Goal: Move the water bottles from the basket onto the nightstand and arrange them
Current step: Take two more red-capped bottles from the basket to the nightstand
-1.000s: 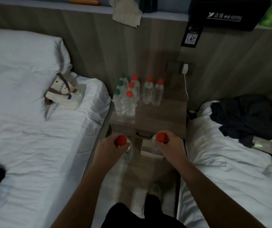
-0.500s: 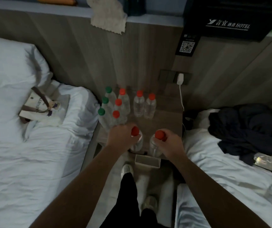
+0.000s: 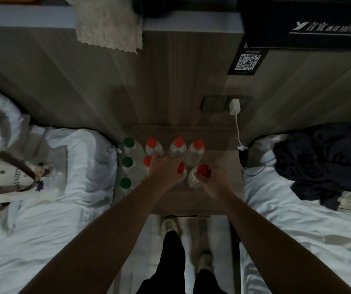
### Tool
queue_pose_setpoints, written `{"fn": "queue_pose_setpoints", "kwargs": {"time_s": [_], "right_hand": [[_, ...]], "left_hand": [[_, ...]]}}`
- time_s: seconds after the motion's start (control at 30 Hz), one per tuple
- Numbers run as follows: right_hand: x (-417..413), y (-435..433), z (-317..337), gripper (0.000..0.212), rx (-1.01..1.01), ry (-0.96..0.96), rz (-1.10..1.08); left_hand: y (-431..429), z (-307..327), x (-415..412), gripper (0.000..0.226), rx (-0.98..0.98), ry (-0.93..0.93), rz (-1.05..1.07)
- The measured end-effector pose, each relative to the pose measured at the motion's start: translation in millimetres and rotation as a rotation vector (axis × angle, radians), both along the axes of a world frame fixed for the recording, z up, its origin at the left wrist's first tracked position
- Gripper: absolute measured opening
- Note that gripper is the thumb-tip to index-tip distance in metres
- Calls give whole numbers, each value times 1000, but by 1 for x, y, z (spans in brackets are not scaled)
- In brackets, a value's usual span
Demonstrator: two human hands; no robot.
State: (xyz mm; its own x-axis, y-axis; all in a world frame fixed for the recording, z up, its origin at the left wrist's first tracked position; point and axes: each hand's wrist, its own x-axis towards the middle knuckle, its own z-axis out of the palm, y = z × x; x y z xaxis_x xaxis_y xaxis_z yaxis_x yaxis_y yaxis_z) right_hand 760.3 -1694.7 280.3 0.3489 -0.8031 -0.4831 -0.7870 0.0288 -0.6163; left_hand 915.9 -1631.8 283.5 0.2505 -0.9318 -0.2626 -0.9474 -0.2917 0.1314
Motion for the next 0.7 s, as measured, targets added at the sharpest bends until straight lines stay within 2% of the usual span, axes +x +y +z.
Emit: {"fn": "queue_pose_setpoints", "kwargs": {"time_s": [0.27, 0.43, 0.53, 0.7], "right_hand": [[27, -13, -22, 31, -53, 44, 14], [28, -14, -29, 31, -97, 12, 32], [25, -13, -26, 29, -80, 18, 53], [19, -13, -25, 46, -54, -18, 113]], "left_hand": [[-17, -12, 17, 48, 64, -1, 25], [-13, -12, 19, 40, 35, -1, 61], [-11, -15, 18, 44, 30, 37, 75], [-11, -17, 14, 44, 56, 46, 117]]}}
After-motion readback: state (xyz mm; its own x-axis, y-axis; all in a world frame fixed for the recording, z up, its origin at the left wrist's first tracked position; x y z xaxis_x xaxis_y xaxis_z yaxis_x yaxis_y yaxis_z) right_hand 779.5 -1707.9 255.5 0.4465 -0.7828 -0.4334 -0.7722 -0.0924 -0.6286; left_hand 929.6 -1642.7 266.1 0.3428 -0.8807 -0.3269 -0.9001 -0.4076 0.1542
